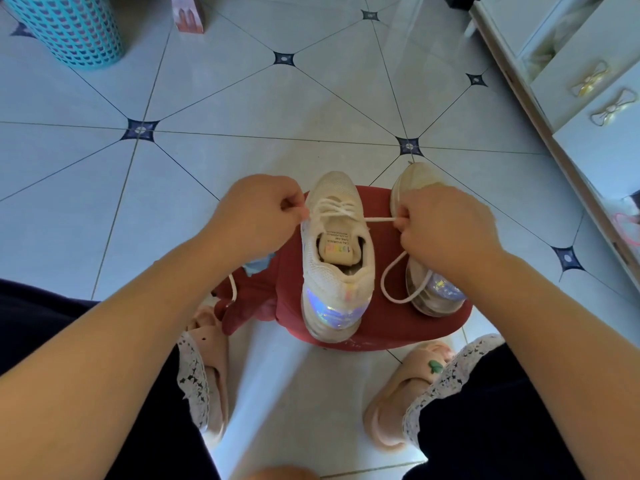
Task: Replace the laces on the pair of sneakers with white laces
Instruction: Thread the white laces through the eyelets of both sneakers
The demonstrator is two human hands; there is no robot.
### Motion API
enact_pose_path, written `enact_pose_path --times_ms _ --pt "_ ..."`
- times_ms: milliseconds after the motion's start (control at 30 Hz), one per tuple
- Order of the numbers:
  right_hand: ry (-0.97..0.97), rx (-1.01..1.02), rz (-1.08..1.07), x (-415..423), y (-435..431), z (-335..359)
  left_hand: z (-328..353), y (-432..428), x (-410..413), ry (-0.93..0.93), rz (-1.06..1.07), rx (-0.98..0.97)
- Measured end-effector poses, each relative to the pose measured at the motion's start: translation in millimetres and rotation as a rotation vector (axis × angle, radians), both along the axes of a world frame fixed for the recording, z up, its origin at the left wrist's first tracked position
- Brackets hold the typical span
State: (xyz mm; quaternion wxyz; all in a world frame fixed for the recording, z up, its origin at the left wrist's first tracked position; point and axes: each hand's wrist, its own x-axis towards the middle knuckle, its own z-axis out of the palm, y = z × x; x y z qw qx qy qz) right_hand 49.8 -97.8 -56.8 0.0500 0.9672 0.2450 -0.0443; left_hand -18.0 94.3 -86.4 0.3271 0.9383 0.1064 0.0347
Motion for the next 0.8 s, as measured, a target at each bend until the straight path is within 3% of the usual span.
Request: enact_pose_path --times_ms 200,433,633,700,800 --pt "0.032 -0.087 -0.021 -2.9 -0.4 -2.2 3.8 0.2 -1.7 0.069 -0.043 -0.045" --pt "0.16 0.218 0.07 -0.9 4.5 -13.1 -2.4 -10.3 4.3 0.067 -0.055 -0.133" --pt "0.165 0.367 0.092 -3.1 6.5 -13.4 -3.7 -9.8 3.4 0.0 -0.034 -0.077" --pt "0.115 0.33 0.124 -3.5 5.3 -12.0 -5.3 -9.7 3.0 0.001 -0.036 -0.043" --pt "-0.065 0.098 0.123 -3.7 1.7 -11.4 -5.8 -7.4 2.2 0.005 -0.003 -0.007"
